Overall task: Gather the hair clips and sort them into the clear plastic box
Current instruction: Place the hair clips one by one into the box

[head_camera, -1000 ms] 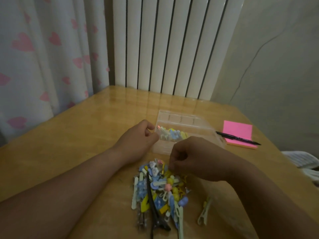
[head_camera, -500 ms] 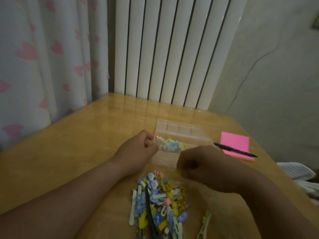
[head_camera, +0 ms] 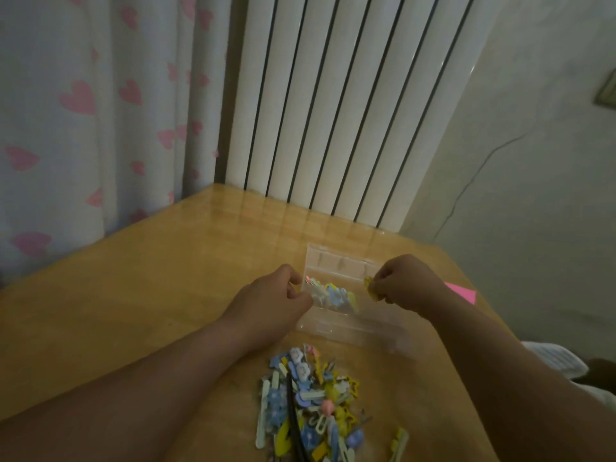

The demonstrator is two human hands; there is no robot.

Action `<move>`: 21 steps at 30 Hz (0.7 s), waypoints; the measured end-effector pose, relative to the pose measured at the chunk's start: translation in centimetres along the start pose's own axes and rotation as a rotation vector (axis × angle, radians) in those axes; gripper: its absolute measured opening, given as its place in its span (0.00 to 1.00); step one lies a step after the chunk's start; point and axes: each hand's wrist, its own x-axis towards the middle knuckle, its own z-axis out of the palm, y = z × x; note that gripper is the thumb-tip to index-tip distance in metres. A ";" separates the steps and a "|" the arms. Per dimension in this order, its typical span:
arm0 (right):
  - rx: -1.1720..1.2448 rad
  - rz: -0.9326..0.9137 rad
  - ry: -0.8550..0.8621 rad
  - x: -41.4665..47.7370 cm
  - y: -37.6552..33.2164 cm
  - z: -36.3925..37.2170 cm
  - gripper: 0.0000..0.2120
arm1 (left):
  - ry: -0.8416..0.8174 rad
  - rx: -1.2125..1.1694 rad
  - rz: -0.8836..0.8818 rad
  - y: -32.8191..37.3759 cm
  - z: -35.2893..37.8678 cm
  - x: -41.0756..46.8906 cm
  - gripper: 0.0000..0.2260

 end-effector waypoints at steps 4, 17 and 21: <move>0.028 0.027 -0.036 0.8 -0.6 1.3 0.03 | -0.003 0.004 -0.006 0.0 0.0 0.1 0.18; 0.067 -0.074 0.108 -1.4 -0.1 2.0 0.09 | -0.017 0.036 -0.011 0.4 -0.2 -0.2 0.20; 0.179 -0.305 0.282 -6.5 -0.7 1.3 0.08 | -0.008 0.033 -0.007 0.5 -0.4 -0.1 0.21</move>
